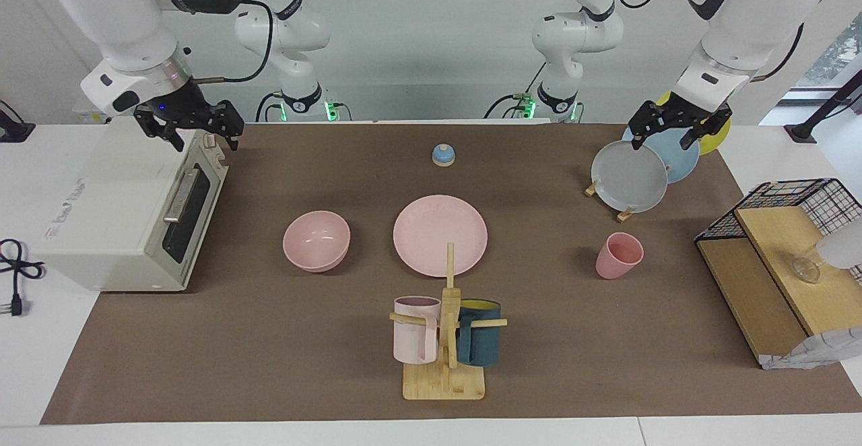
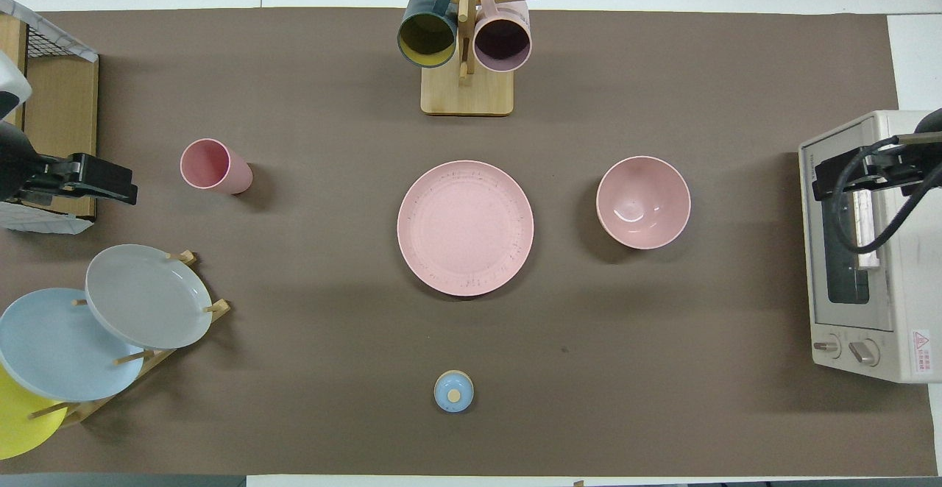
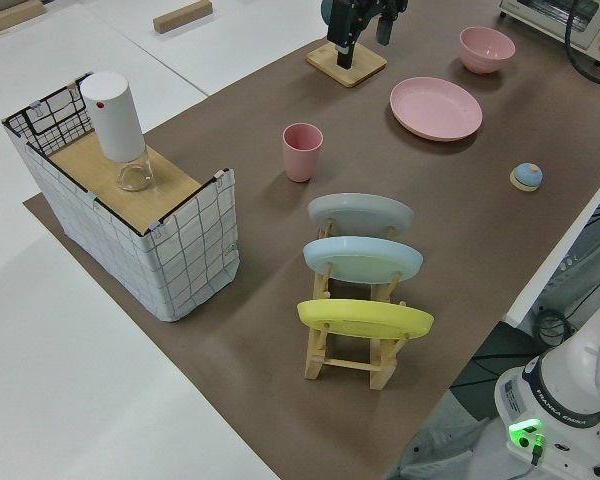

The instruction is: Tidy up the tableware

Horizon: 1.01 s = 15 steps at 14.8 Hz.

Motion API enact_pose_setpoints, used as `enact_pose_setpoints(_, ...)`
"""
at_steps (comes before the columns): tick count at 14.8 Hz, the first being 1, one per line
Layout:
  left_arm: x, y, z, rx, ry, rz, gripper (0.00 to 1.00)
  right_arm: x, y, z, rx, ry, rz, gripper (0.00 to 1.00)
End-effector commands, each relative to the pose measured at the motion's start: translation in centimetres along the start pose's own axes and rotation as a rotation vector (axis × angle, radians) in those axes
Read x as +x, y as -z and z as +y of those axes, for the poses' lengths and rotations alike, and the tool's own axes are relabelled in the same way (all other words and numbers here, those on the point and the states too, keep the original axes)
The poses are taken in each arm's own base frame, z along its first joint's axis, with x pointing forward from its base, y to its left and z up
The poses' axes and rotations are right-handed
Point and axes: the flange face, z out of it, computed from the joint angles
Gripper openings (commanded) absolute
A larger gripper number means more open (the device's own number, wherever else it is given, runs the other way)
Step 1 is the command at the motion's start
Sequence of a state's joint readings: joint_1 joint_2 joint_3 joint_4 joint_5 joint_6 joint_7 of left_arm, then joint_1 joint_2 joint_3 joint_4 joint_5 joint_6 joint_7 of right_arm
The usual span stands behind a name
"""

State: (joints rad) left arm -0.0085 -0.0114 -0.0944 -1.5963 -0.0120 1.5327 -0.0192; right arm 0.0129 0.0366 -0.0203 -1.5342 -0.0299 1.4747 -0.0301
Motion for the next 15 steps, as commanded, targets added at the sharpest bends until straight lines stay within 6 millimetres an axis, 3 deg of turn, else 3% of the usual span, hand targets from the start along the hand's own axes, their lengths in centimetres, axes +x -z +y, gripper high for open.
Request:
enact_pose_setpoints(1,-0.1,0.1,-0.2,-0.011,0.013,0.000,1.00,0.0,0.3,0.0,0.002,0.028,0.013,1.00)
enact_pose_setpoints(4,-0.1,0.1,-0.2,-0.011,0.014,0.000,1.00,0.3,0.9,-1.0,0.005,0.033,0.022,1.00)
enact_pose_setpoints(8,-0.1,0.1,-0.2,-0.011,0.014,0.000,1.00,0.6,2.0,-8.7,0.005,-0.005,0.062,1.00)
enact_pose_setpoints(10,-0.1,0.1,-0.1,-0.011,0.013,0.000,1.00,1.6,0.7,-14.0,0.010,0.004,0.110,1.00)
enact_pose_setpoints(13,-0.1,0.1,-0.2,-0.011,0.013,0.000,1.00,4.1,-6.6,-19.8,0.027,-0.022,0.089,1.00)
enact_pose_setpoints(15,-0.1,0.1,-0.1,-0.011,0.013,0.000,1.00,4.1,-12.5,-21.1,0.034,-0.013,0.112,1.00)
